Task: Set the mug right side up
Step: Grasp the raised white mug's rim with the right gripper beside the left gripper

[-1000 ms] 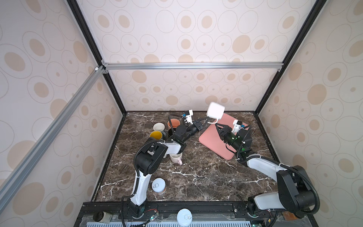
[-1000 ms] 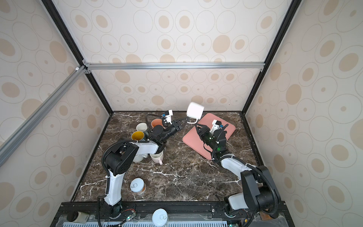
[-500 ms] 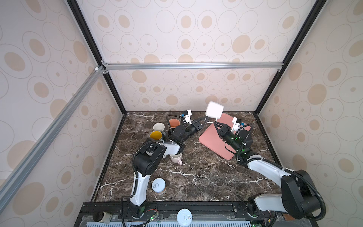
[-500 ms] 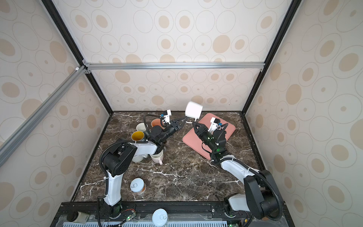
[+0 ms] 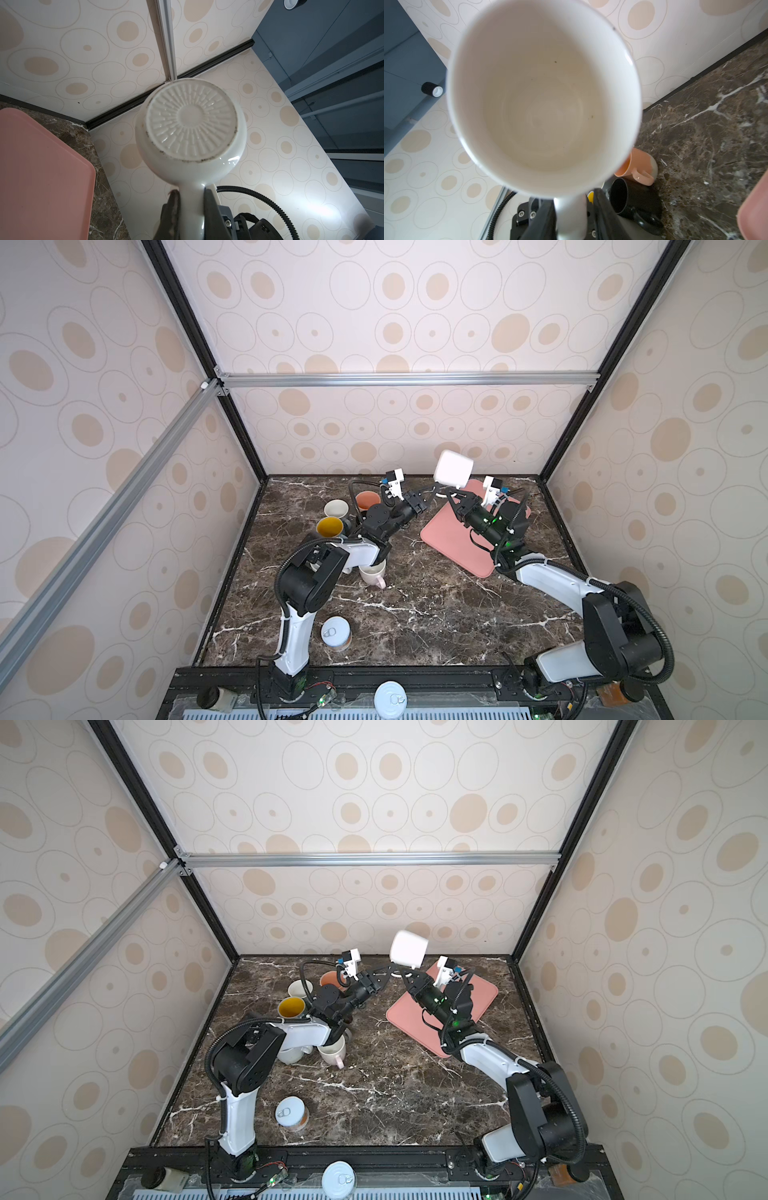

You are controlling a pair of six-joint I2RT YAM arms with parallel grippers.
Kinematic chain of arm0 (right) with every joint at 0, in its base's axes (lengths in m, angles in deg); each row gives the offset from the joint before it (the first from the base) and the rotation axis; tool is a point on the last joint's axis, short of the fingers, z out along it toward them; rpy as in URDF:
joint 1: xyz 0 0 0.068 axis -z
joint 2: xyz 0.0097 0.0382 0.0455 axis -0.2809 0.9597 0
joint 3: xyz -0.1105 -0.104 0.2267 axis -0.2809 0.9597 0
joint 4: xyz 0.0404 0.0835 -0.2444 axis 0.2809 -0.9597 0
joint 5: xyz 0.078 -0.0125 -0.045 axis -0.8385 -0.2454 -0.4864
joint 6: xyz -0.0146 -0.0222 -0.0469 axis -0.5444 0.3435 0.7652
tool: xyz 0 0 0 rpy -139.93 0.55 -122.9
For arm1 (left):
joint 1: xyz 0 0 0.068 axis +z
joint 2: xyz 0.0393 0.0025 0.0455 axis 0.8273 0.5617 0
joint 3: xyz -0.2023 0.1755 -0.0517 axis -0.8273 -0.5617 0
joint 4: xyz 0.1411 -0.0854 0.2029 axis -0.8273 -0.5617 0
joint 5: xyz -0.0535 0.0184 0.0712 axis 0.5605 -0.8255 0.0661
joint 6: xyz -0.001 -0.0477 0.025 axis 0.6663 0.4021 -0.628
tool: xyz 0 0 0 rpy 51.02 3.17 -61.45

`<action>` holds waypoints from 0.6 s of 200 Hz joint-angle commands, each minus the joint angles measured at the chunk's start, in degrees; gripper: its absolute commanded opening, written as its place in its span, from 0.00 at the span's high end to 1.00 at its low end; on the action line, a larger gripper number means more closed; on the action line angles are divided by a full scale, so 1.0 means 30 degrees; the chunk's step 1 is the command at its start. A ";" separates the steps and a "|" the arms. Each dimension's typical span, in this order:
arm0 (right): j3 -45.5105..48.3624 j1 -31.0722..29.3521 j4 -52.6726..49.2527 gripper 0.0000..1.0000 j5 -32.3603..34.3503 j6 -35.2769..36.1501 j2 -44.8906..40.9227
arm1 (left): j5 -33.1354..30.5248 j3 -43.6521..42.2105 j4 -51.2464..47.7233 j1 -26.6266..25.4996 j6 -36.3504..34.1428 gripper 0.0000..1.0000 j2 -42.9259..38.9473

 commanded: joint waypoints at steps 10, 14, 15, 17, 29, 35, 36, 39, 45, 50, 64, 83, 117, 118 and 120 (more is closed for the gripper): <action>-0.0762 -0.0063 0.1313 0.75 -0.0642 -0.0483 0.0334 | 0.0369 0.0328 0.2704 -0.0027 0.0464 1.00 -0.1619; -0.0788 -0.0055 0.1381 0.75 -0.0617 -0.0438 0.0327 | 0.0377 0.0292 0.2685 -0.0027 0.0496 1.00 -0.1610; -0.0799 -0.0054 0.1393 0.75 -0.0614 -0.0423 0.0331 | 0.0376 0.0288 0.2676 -0.0032 0.0494 1.00 -0.1620; -0.0814 -0.0060 0.1388 0.75 -0.0611 -0.0397 0.0319 | 0.0398 0.0270 0.2692 -0.0029 0.0493 1.00 -0.1650; -0.0950 -0.0082 0.1411 0.77 -0.0581 -0.0251 0.0274 | 0.0376 0.0127 0.2697 -0.0013 0.0500 1.00 -0.1703; -0.1003 -0.0075 0.1405 0.81 -0.0567 -0.0175 0.0248 | 0.0376 0.0083 0.2671 -0.0016 0.0542 1.00 -0.1750; -0.1009 -0.0078 0.1405 0.82 -0.0574 -0.0160 0.0247 | 0.0376 0.0081 0.2684 -0.0026 0.0517 1.00 -0.1763; -0.1025 -0.0081 0.1434 0.84 -0.0569 -0.0091 0.0246 | 0.0383 0.0046 0.2659 -0.0032 0.0547 1.00 -0.1764; -0.1036 -0.0080 0.1460 0.91 -0.0501 -0.0031 0.0224 | 0.0405 0.0021 0.2639 -0.0029 0.0517 1.00 -0.1818; -0.1016 -0.0074 0.1509 0.96 -0.0440 0.0031 0.0215 | 0.0490 0.0016 0.2492 -0.0024 0.0447 1.00 -0.1828; -0.0704 -0.0082 0.1961 1.00 -0.0102 0.0017 0.0232 | 0.0809 0.0049 0.1916 -0.0025 -0.0087 1.00 -0.1994; -0.0538 -0.0074 0.2551 1.00 -0.0177 0.0100 0.0377 | 0.0844 -0.0250 0.1015 0.0013 -0.1099 1.00 -0.2504; -0.0767 -0.0081 0.0850 1.00 -0.0725 0.1292 -0.0178 | 0.1631 -0.1309 -0.0974 0.0350 -0.3155 0.82 -0.3953; -0.0774 -0.0082 0.0761 1.00 -0.0726 0.1350 -0.0215 | 0.1604 -0.1333 -0.1013 0.0361 -0.3207 0.81 -0.4008; -0.0764 -0.0082 0.0563 1.00 -0.0763 0.1482 -0.0301 | 0.1606 -0.1446 -0.1102 0.0392 -0.3247 0.80 -0.4143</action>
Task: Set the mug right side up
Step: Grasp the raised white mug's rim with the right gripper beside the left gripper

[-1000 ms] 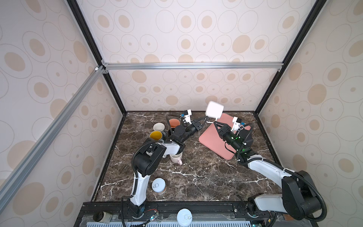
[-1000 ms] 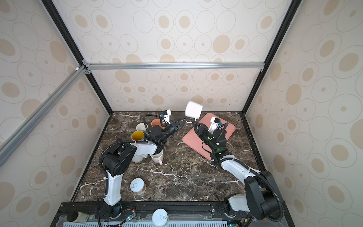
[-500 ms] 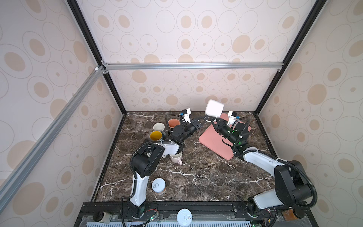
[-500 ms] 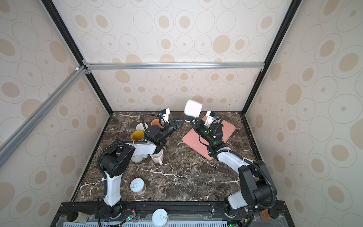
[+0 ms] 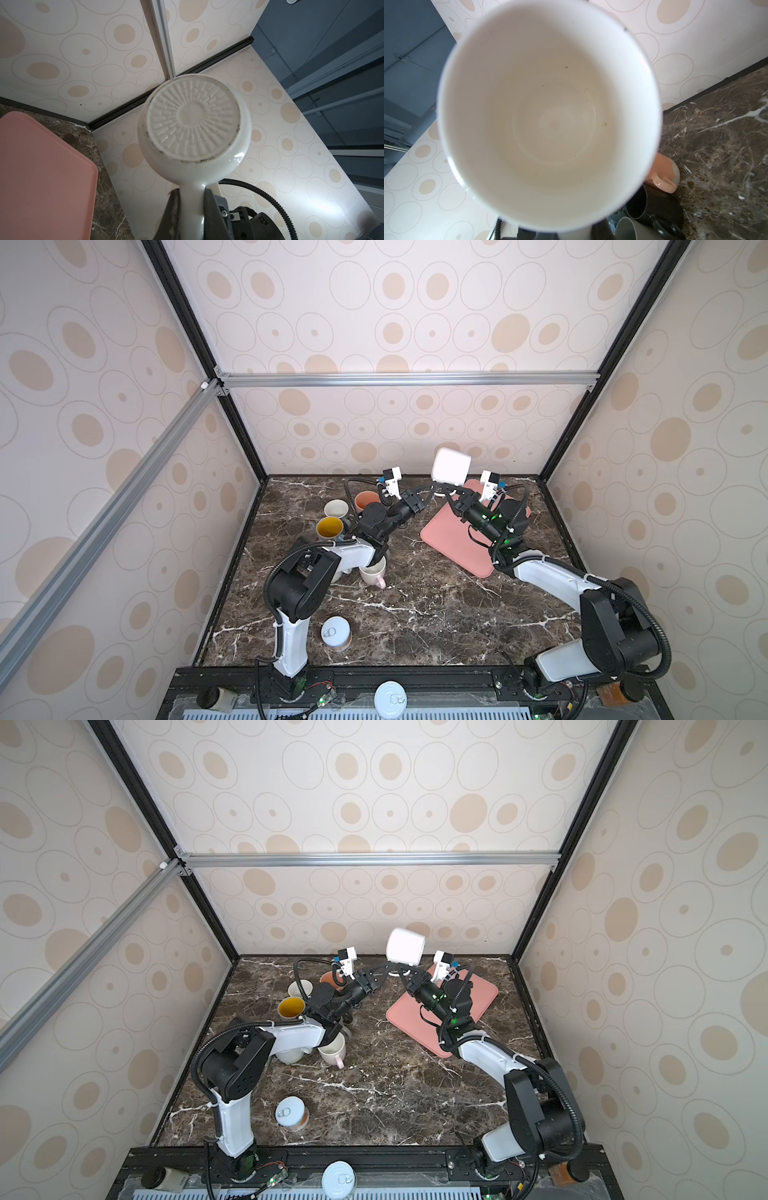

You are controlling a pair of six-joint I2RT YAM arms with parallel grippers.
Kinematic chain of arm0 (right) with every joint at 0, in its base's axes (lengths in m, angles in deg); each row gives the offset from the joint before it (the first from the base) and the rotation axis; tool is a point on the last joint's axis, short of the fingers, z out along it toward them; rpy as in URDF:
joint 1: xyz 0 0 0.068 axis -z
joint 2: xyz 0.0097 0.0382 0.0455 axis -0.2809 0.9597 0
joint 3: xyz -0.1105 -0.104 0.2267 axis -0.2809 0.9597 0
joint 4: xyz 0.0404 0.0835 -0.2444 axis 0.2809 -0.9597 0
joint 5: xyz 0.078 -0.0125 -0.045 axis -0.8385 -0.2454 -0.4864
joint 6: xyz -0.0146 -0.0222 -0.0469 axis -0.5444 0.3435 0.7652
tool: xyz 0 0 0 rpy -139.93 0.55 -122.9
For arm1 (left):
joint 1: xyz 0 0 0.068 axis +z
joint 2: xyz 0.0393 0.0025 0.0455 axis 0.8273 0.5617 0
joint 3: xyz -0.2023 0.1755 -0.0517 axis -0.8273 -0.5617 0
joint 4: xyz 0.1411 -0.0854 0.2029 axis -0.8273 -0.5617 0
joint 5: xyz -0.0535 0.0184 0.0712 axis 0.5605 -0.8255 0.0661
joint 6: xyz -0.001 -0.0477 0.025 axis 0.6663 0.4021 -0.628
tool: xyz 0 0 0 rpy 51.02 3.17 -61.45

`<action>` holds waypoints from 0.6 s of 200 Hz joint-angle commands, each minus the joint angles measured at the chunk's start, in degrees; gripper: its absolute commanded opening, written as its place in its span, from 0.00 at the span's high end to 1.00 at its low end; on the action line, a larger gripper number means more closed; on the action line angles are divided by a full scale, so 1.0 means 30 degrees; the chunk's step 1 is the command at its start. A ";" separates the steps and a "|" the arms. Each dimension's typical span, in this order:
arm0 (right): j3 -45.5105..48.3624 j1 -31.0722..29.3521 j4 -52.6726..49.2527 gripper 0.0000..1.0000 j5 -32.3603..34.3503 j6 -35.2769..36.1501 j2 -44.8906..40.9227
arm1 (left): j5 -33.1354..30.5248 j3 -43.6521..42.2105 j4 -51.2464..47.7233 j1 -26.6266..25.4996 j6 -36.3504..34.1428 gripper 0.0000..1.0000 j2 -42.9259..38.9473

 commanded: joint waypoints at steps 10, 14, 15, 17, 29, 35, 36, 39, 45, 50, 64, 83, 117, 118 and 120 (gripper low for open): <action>-0.0345 0.0100 -0.1532 1.00 0.0256 0.2290 -0.0959 | 0.1124 -0.0715 0.0386 0.0397 -0.2177 0.73 -0.2444; -0.0359 0.0093 -0.1893 1.00 0.0263 0.2604 -0.1176 | 0.1124 -0.0877 0.0381 0.0457 -0.2262 0.71 -0.2593; -0.0377 0.0093 -0.1981 1.00 0.0278 0.2698 -0.1208 | 0.1125 -0.0933 0.0381 0.0467 -0.2273 0.70 -0.2623; -0.0383 0.0093 -0.2200 1.00 0.0275 0.2842 -0.1305 | 0.1125 -0.1049 0.0381 0.0474 -0.2281 0.69 -0.2682; -0.0393 0.0094 -0.2952 1.00 0.0324 0.3625 -0.1821 | 0.1180 -0.1494 0.0497 0.0655 -0.2386 0.66 -0.2964; -0.0395 0.0092 -0.3155 1.00 0.0351 0.3991 -0.2051 | 0.1197 -0.1692 0.0632 0.0753 -0.2406 0.65 -0.3067; -0.0395 0.0092 -0.3183 1.00 0.0352 0.4036 -0.2070 | 0.1205 -0.1707 0.0653 0.0761 -0.2403 0.65 -0.3080; -0.0395 0.0093 -0.3299 1.00 0.0352 0.4153 -0.2171 | 0.1238 -0.1808 0.0712 0.0783 -0.2416 0.64 -0.3112; -0.0380 0.0108 -0.3532 1.00 0.0366 0.4365 -0.2309 | 0.1223 -0.1942 0.0848 0.0827 -0.2401 0.63 -0.3199; -0.0380 0.0079 -0.3638 1.00 0.0392 0.4519 -0.2415 | 0.1252 -0.2053 0.0918 0.0887 -0.2429 0.62 -0.3265; -0.0384 0.0091 -0.3694 1.00 0.0381 0.4765 -0.2583 | 0.1330 -0.2237 0.0949 0.1003 -0.2589 0.59 -0.3437; -0.0485 0.0093 -0.4110 1.00 0.0265 0.5107 -0.2824 | 0.1576 -0.2638 0.0837 0.1458 -0.2922 0.56 -0.3939; -0.1328 -0.0152 -0.7806 1.00 0.0166 0.7590 -0.3797 | 0.1320 -0.4496 -0.1859 0.3255 -0.5518 0.55 -0.6858; -0.1359 -0.0176 -0.7969 1.00 0.0171 0.7696 -0.3866 | 0.1326 -0.4530 -0.2013 0.3331 -0.5659 0.55 -0.6982; -0.1427 -0.0231 -0.8238 1.00 0.0197 0.7988 -0.3932 | 0.1329 -0.4592 -0.2341 0.3460 -0.5911 0.55 -0.7199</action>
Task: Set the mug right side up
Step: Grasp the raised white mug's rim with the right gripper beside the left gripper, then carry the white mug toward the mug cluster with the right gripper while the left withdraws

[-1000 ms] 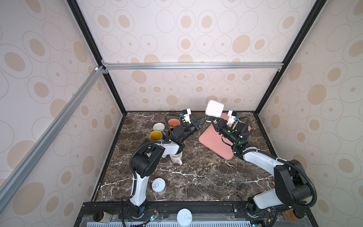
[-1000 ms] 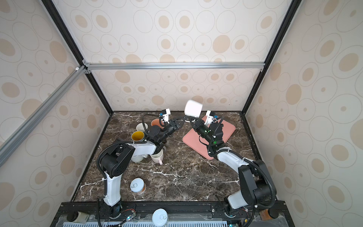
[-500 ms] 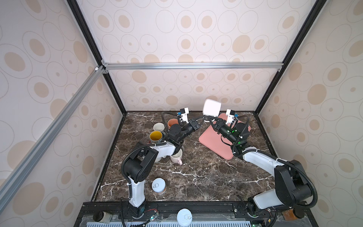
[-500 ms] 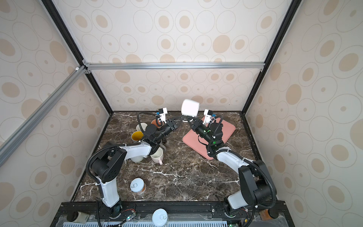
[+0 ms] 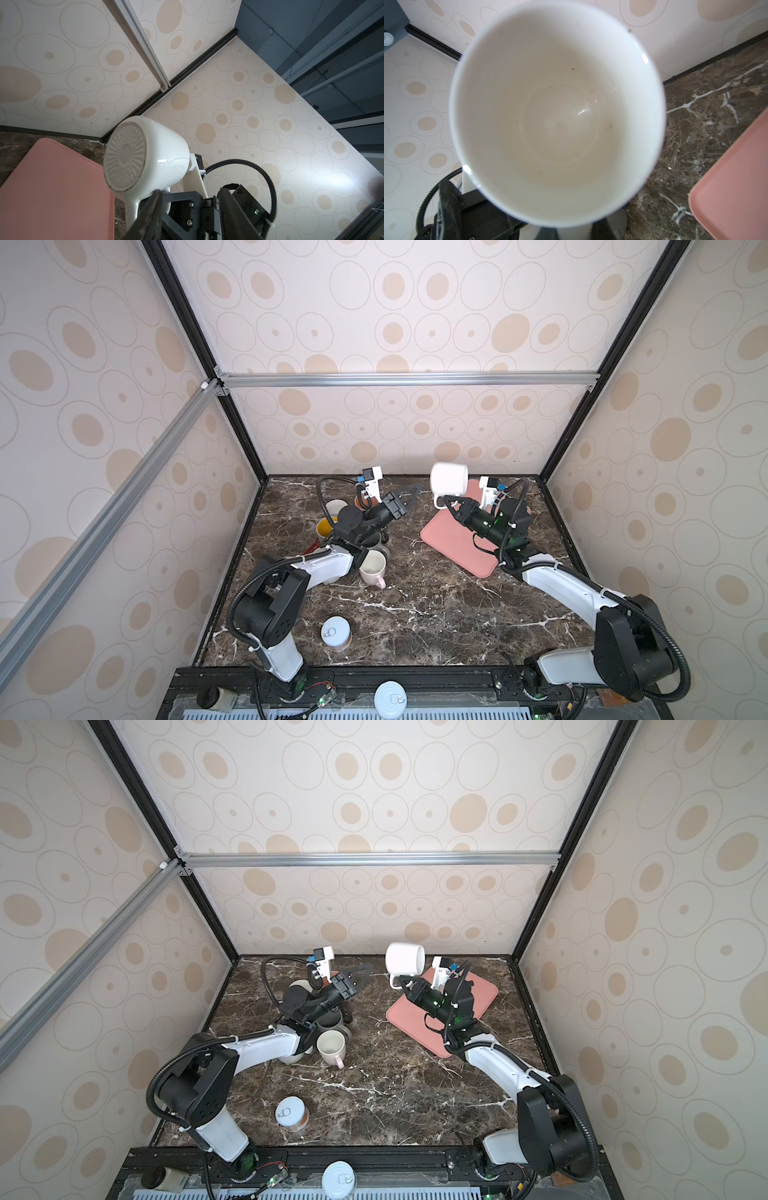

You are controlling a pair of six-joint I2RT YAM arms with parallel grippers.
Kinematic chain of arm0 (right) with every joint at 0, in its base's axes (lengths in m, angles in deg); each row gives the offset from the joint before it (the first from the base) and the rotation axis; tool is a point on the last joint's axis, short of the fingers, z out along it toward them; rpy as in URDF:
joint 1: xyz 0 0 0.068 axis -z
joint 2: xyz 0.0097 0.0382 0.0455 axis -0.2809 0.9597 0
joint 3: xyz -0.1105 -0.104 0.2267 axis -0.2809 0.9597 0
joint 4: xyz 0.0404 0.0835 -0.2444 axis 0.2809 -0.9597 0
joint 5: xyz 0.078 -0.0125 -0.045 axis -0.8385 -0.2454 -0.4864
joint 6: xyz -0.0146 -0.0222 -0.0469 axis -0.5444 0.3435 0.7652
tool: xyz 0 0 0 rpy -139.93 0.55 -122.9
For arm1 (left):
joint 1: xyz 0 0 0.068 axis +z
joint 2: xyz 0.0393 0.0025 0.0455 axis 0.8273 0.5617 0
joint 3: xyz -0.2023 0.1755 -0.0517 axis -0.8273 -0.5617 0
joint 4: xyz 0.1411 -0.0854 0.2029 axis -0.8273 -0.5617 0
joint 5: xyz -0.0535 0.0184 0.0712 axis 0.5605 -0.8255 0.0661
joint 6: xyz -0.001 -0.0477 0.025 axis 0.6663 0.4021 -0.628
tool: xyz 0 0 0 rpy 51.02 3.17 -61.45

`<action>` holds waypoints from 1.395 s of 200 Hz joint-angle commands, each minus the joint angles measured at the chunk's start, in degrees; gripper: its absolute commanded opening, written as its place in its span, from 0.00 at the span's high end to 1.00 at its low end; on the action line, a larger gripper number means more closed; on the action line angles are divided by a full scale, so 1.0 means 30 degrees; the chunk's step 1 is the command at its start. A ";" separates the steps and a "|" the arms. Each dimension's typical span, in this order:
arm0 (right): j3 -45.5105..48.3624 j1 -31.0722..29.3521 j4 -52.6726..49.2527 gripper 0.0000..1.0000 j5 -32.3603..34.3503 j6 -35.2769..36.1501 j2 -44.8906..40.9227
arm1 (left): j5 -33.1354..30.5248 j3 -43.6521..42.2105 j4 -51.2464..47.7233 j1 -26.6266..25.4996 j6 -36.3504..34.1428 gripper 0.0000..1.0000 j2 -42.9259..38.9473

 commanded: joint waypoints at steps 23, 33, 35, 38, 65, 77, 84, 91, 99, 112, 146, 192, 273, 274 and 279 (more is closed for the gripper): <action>-0.2604 -0.1259 -0.4924 1.00 0.0706 0.5777 -0.2205 | -0.0133 -0.0972 -0.6033 0.2863 -0.5895 0.54 -0.4861; -0.3112 -0.1805 -0.6321 1.00 0.1345 0.6897 -0.2193 | -0.0476 -0.1061 -0.7978 0.3527 -0.7446 0.53 -0.5972; -0.3246 -0.1921 -0.6589 1.00 0.1476 0.7077 -0.2168 | -0.0565 -0.1067 -0.8214 0.3670 -0.7641 0.53 -0.6186; -0.3437 -0.2133 -0.7006 1.00 0.1733 0.7421 -0.2105 | -0.0625 -0.1095 -0.8870 0.3884 -0.8076 0.53 -0.6510; -0.5536 -0.4294 -1.0435 1.00 0.3557 1.0639 -0.1059 | -0.1349 -0.1245 -1.2980 0.6088 -1.0385 0.50 -0.8775; -0.6475 -0.5487 -1.1621 1.00 0.4467 1.1889 -0.0435 | -0.1755 -0.1147 -1.4932 0.7051 -1.1104 0.49 -0.9576; -0.6935 -0.6127 -1.2132 1.00 0.4992 1.2500 -0.0074 | -0.2101 -0.1156 -1.6061 0.7620 -1.1464 0.48 -1.0008; -0.7320 -0.6805 -1.2467 1.00 0.5470 1.3014 0.0276 | -0.2557 -0.1134 -1.7233 0.8281 -1.1786 0.47 -1.0385; -0.7669 -0.7565 -1.2761 1.00 0.5990 1.3523 0.0658 | -0.2993 -0.1179 -1.8492 0.9178 -1.1945 0.46 -1.0726; -0.8213 -0.8750 -1.3121 1.00 0.6576 1.4403 0.1260 | -0.2455 -0.1516 -1.9524 1.0887 -1.1649 0.45 -1.1123; -1.0308 -1.1918 -1.4718 1.00 0.7404 1.7048 0.3329 | 0.0450 -0.2946 -1.9020 1.4545 -0.9987 0.44 -1.1817; -1.3834 -1.4494 -1.7380 1.00 0.6823 1.9972 0.7083 | 0.1882 -0.3814 -1.8236 1.5703 -0.9083 0.45 -1.1743; -1.9117 -1.5580 -2.1049 1.00 0.6833 2.1840 1.2617 | 0.1936 -0.2731 -2.0829 1.5738 -1.1828 0.47 -1.2170; -1.9182 -1.5591 -2.1095 1.00 0.6838 2.1837 1.2670 | 0.1940 -0.2706 -2.0850 1.5733 -1.1876 0.47 -1.2177; -1.9450 -1.5645 -2.1281 1.00 0.6842 2.1851 1.2957 | 0.1904 -0.2638 -2.1058 1.5729 -1.2031 0.47 -1.2200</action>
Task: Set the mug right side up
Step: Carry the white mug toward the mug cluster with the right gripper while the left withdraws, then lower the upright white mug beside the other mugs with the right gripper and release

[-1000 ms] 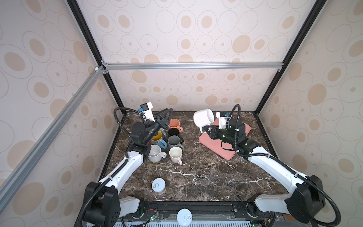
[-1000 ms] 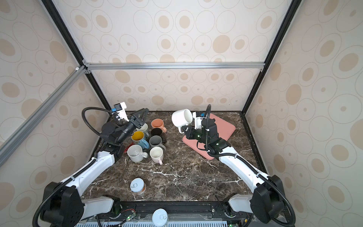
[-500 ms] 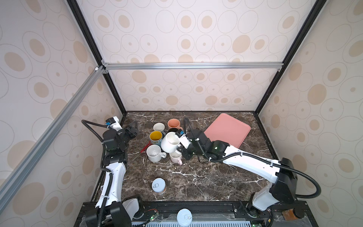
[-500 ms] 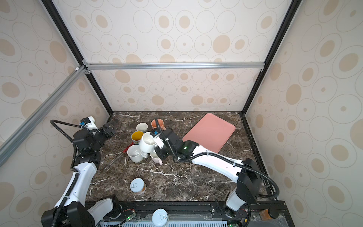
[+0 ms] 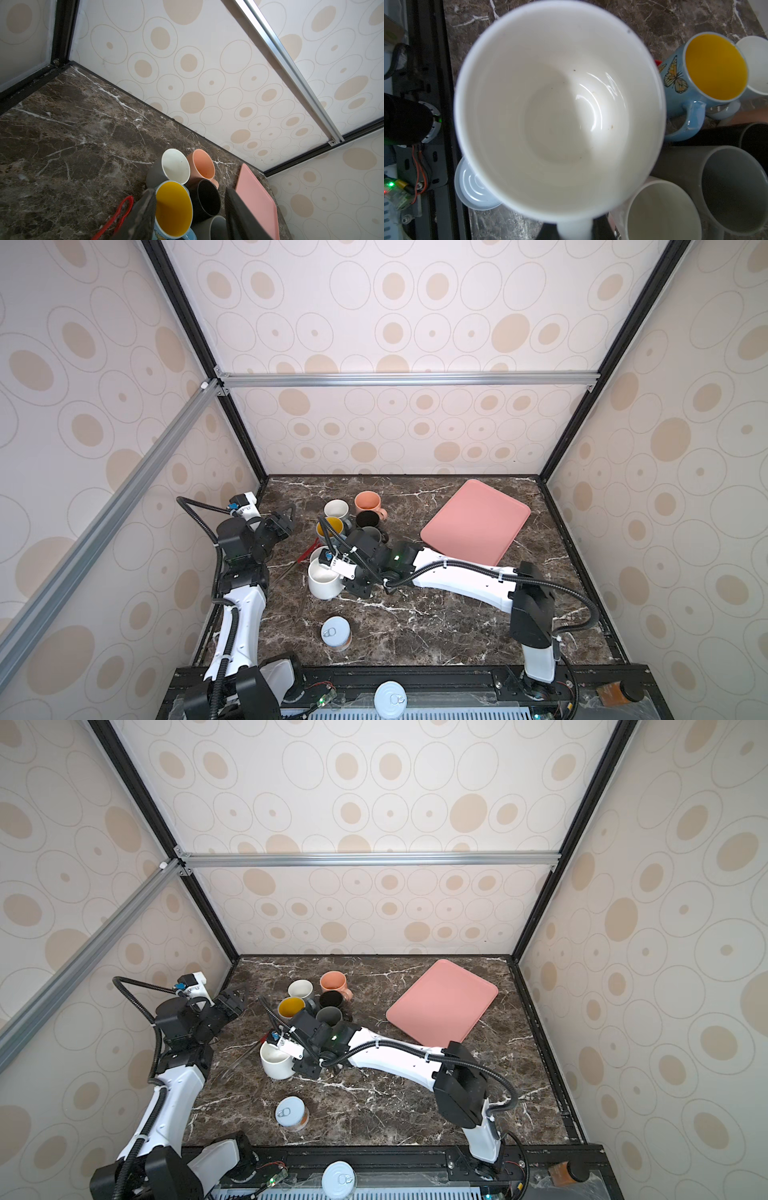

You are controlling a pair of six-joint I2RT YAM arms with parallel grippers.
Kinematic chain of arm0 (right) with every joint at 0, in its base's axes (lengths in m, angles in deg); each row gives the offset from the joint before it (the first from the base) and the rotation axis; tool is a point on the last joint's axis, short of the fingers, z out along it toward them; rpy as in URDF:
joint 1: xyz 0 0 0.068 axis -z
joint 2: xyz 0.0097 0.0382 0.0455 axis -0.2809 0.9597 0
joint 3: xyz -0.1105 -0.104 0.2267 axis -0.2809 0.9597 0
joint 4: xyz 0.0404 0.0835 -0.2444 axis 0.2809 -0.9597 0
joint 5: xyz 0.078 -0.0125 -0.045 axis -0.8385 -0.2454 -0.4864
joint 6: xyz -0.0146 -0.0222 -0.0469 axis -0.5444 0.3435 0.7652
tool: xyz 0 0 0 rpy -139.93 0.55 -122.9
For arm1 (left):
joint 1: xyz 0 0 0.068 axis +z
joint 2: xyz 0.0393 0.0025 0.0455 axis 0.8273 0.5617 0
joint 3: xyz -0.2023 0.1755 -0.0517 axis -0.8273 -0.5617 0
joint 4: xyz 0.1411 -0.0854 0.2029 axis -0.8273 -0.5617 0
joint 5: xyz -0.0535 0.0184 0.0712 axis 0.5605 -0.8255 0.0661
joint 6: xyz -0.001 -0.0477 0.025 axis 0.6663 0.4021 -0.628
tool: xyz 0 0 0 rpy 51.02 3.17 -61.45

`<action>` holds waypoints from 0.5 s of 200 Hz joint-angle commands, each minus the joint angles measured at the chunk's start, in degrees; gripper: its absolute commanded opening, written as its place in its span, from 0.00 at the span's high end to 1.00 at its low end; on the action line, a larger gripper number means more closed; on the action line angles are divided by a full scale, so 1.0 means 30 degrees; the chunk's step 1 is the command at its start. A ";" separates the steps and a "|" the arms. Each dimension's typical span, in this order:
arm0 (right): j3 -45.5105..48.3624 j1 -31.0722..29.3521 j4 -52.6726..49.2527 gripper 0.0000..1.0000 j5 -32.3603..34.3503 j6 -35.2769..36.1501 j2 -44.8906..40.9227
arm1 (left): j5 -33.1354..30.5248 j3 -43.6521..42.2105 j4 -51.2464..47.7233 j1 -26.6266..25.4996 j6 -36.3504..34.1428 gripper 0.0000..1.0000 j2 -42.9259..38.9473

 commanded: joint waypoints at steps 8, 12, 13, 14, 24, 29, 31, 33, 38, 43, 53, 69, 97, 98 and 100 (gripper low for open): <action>-0.2106 -0.0455 -0.0790 1.00 0.0158 0.0884 0.1057 | 0.0059 0.1239 -0.1410 0.0094 -0.1837 0.47 -0.0532; -0.2285 -0.0439 -0.0879 1.00 0.0171 0.0881 0.1256 | 0.0083 0.1289 -0.1508 0.0094 -0.1906 0.47 -0.0519; -0.2328 -0.0448 -0.0906 1.00 0.0174 0.0881 0.1309 | 0.0085 0.1312 -0.1519 0.0094 -0.1941 0.47 -0.0513; -0.2349 -0.0466 -0.0949 1.00 0.0175 0.0895 0.1351 | 0.0071 0.1338 -0.1554 0.0094 -0.1973 0.47 -0.0510; -0.2753 -0.0504 -0.1199 1.00 0.0287 0.0923 0.1750 | 0.0091 0.1389 -0.1701 0.0080 -0.2107 0.47 -0.0507; -0.2902 -0.0539 -0.1293 1.00 0.0357 0.0960 0.1904 | 0.0128 0.1365 -0.1733 0.0088 -0.2149 0.47 -0.0507; -0.2943 -0.0543 -0.1309 1.00 0.0361 0.0966 0.1967 | 0.0141 0.1387 -0.1734 0.0093 -0.2151 0.47 -0.0507; -0.2975 -0.0565 -0.1342 1.00 0.0391 0.0982 0.2019 | 0.0144 0.1377 -0.1727 0.0057 -0.2173 0.47 -0.0485; -0.3047 -0.0584 -0.1386 1.00 0.0464 0.1022 0.2135 | 0.0182 0.1380 -0.1704 0.0093 -0.2158 0.47 -0.0477; -0.3099 -0.0617 -0.1424 1.00 0.0563 0.1041 0.2228 | 0.0222 0.1371 -0.1699 0.0071 -0.2180 0.47 -0.0450; -0.3101 -0.0712 -0.1440 1.00 0.0685 0.1056 0.2376 | 0.0291 0.1352 -0.1647 0.0067 -0.2152 0.47 -0.0397; -0.2943 -0.0777 -0.1432 1.00 0.0916 0.0973 0.2533 | 0.0327 0.1335 -0.1546 0.0087 -0.2129 0.47 -0.0331; -0.2647 -0.0778 -0.1248 1.00 0.1504 0.0951 0.2925 | 0.0375 0.1352 -0.1486 0.0065 -0.2107 0.47 -0.0214; -0.2641 -0.0778 -0.1223 1.00 0.1514 0.0960 0.2935 | 0.0377 0.1344 -0.1479 0.0080 -0.2100 0.48 -0.0199; -0.2636 -0.0778 -0.1189 1.00 0.1543 0.0959 0.2957 | 0.0379 0.1337 -0.1473 0.0076 -0.2095 0.47 -0.0210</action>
